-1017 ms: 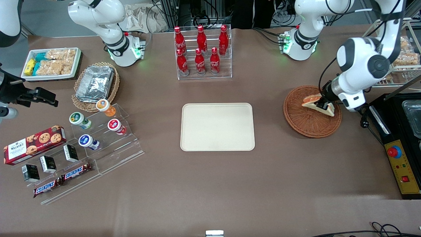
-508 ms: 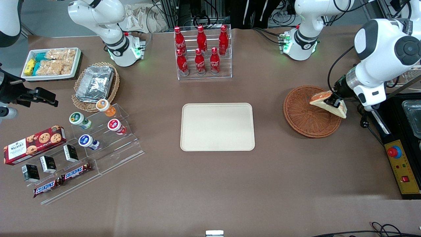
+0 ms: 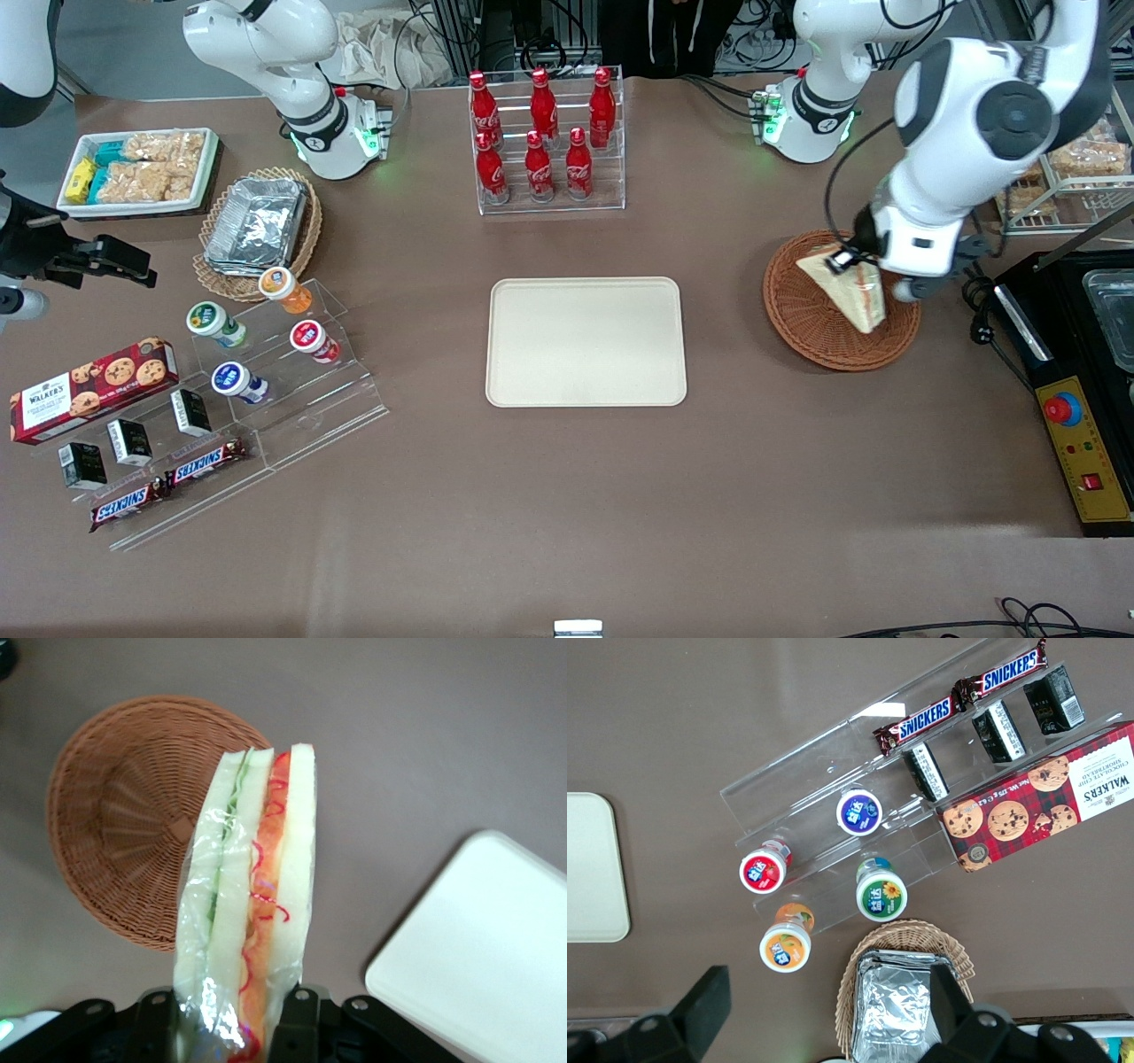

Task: Place sandwich from basket to tray
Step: 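Lift the sandwich up out of the basket with the left gripper, then carry the sandwich over to the white tray with the left gripper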

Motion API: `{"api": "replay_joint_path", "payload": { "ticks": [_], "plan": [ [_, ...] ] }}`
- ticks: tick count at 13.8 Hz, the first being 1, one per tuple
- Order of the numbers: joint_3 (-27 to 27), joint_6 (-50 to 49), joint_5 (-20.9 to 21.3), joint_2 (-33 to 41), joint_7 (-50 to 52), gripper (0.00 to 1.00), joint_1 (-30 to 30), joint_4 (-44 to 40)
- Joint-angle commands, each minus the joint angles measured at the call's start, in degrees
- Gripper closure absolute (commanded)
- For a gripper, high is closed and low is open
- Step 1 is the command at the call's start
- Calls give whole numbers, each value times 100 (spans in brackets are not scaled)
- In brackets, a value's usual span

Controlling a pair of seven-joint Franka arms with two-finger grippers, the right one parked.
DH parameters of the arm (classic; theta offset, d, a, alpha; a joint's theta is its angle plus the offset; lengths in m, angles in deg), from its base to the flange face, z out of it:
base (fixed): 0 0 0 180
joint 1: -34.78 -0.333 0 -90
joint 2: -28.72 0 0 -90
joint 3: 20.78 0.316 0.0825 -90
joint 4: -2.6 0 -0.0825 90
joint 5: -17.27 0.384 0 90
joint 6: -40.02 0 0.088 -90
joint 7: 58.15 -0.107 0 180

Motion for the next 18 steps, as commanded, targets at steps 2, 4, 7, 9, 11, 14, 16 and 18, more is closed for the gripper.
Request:
{"api": "replay_joint_path", "payload": {
  "ticks": [2,4,7,9,11,14,16,18],
  "plan": [
    [-825,87,-26,-358,-223,63,-3,-350],
    [-1211,420,-104,-578,-171,63,-3,-377],
    [-1582,877,-219,-1000,-144,63,-3,-464],
    [-1740,1132,-140,-1237,-170,63,-3,-465],
    [-1837,1361,69,-1579,-249,63,6,-465],
    [-1977,1739,711,-2133,-162,63,14,-465],
    [-1996,1871,1141,-2423,-135,63,14,-456],
    [-1996,1950,1441,-2635,-74,63,241,-465]
  ]
}}
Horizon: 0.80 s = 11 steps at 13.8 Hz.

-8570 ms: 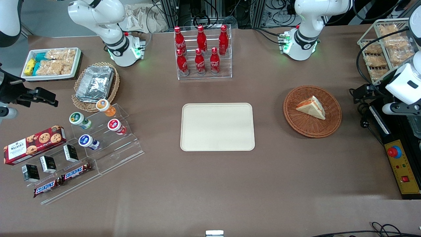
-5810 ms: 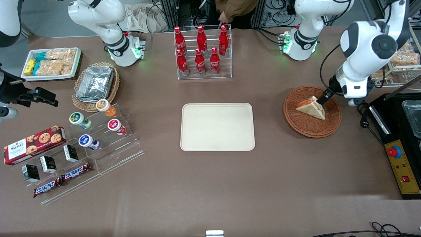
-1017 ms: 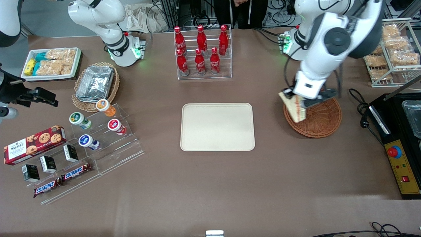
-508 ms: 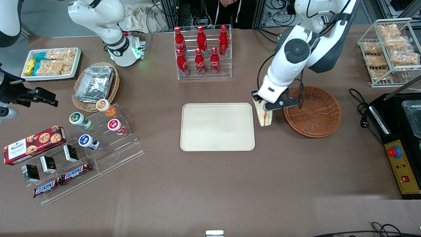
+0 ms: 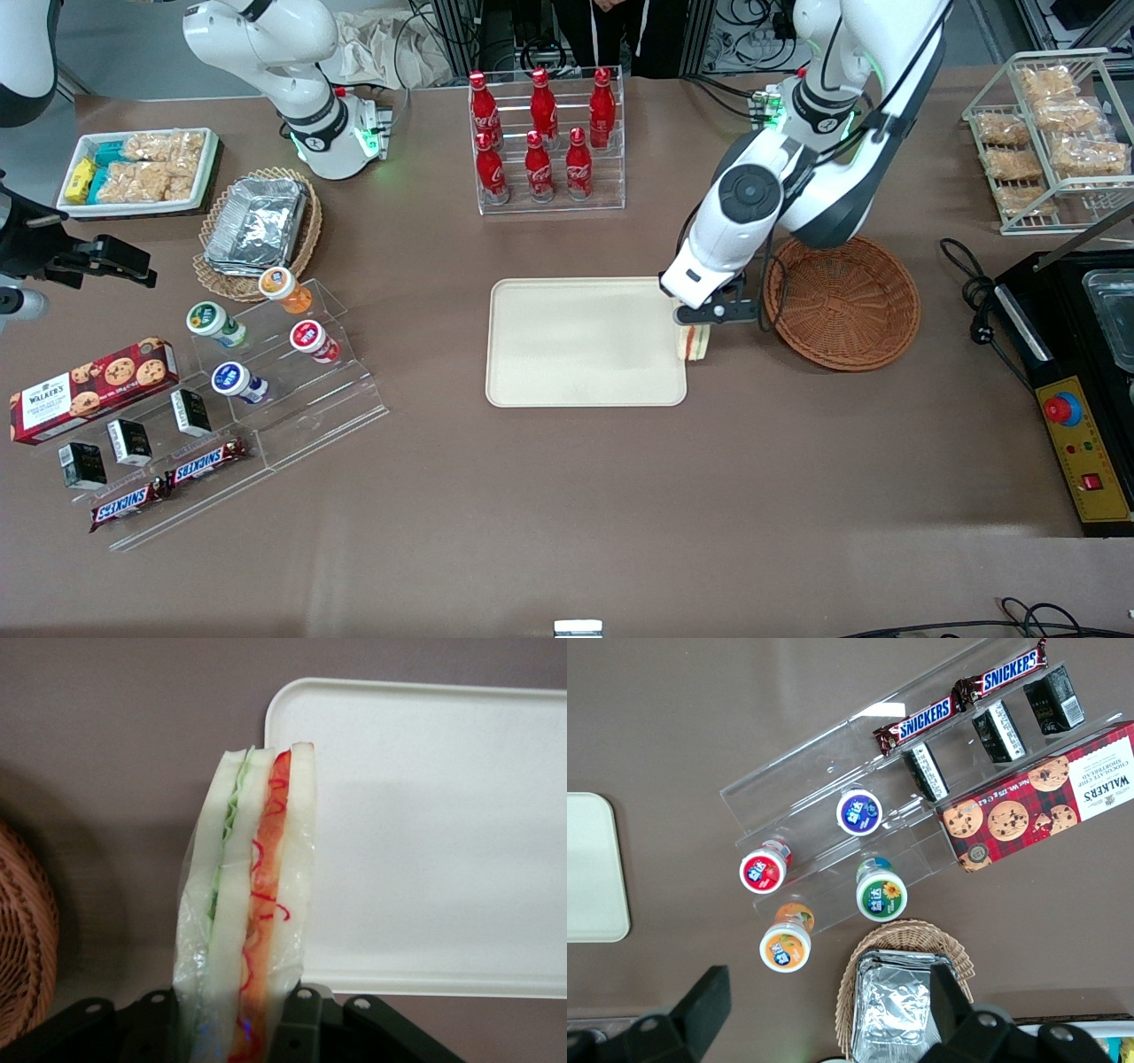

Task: Place sandwich from basket to tray
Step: 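Carry the sandwich over to the white tray with the left gripper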

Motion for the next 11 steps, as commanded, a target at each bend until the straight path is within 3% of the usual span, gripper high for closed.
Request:
{"api": "replay_joint_path", "payload": {
  "ticks": [1,6,11],
  "plan": [
    [-41,87,348,-381,157,63,285,-195],
    [-33,158,1147,-1040,843,63,436,-564],
    [64,158,1350,-1339,835,63,489,-591]
  ]
}}
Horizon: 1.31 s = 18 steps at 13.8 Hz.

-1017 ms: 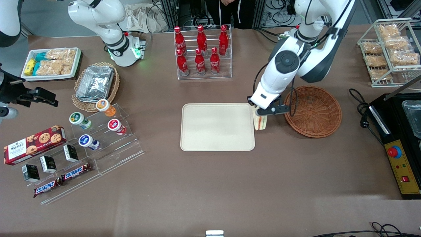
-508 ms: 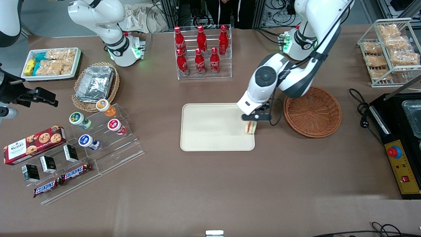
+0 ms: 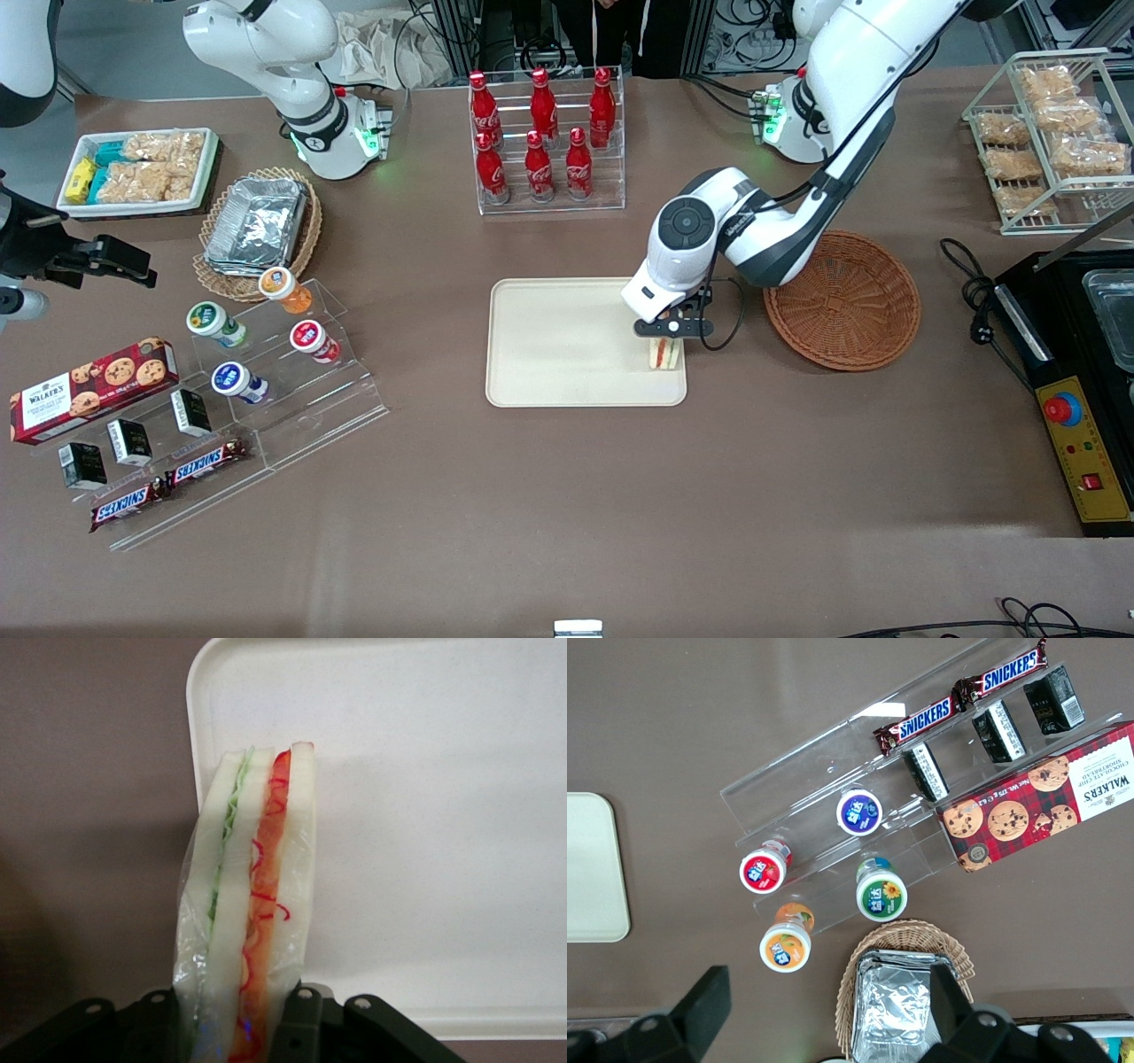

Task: Place sandwich from basket to tray
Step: 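Lower the sandwich onto the tray and open the left gripper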

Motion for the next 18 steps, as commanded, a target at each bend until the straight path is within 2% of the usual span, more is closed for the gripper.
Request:
{"api": "replay_joint_path", "payload": {
  "ticks": [1,6,7,8,9,10,14,18],
  "plan": [
    [52,-38,233,-229,119,63,59,-192],
    [52,-38,304,-422,119,60,59,-288],
    [52,-38,313,-440,128,51,59,-306],
    [52,-38,313,-466,119,35,59,-315],
    [61,-38,313,-467,111,12,59,-315],
    [69,-38,382,-467,128,0,59,-315],
    [157,-55,418,-327,268,0,103,-315],
    [175,-134,296,200,392,0,94,-333]
  ]
}}
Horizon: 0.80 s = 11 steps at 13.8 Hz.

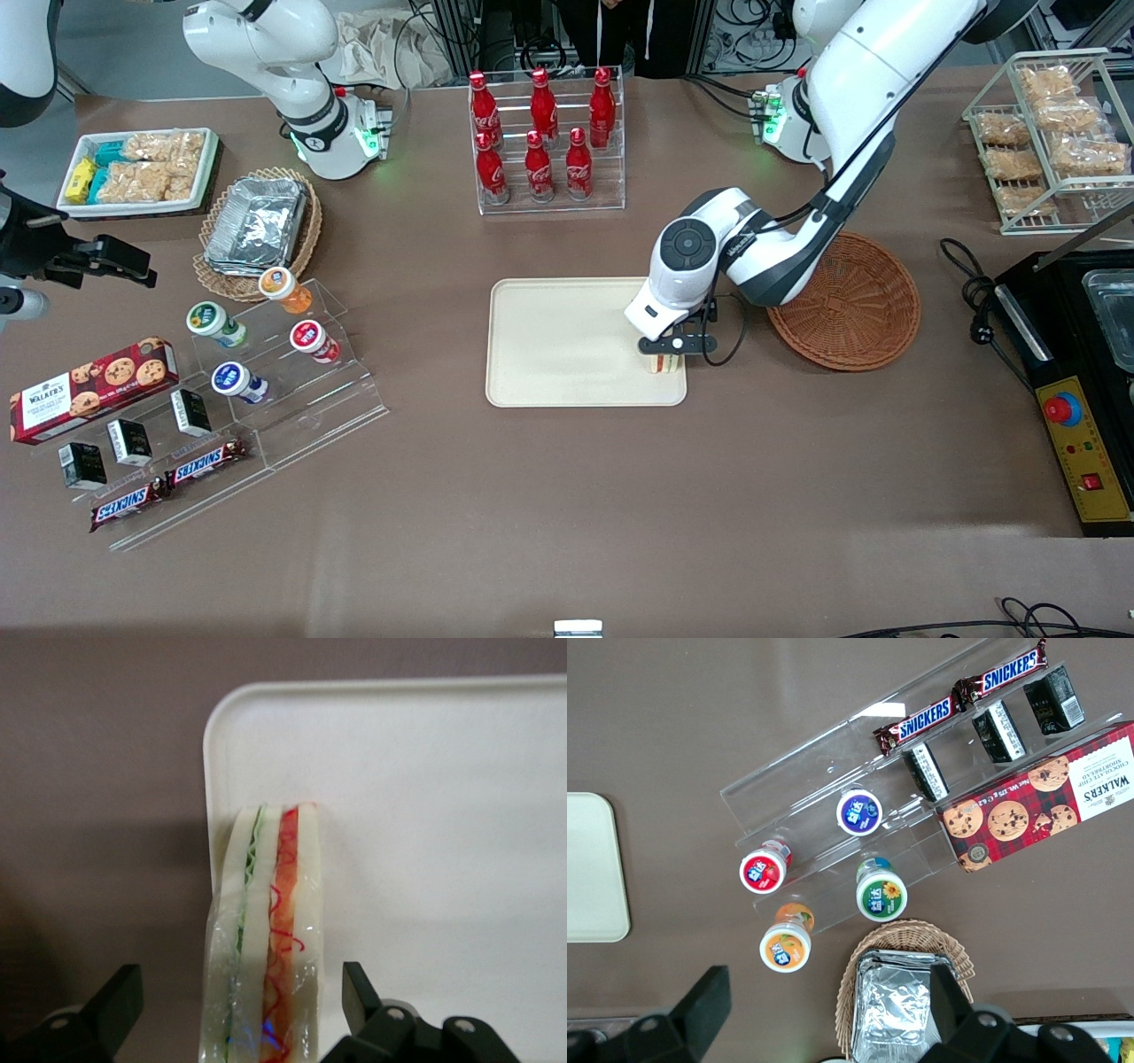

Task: Place sandwich from basket to tray
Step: 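Lower the sandwich onto the tray and open the left gripper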

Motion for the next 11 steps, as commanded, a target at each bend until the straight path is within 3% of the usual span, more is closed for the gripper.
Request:
{"api": "replay_joint_path", "payload": {
  "ticks": [1,6,11],
  "plan": [
    [70,-239,-107,534,125,0,87,-27],
    [122,-960,-564,1343,-102,0,-27,-124],
    [877,-1706,-1495,2213,-1840,0,-106,-54]
  ]
}}
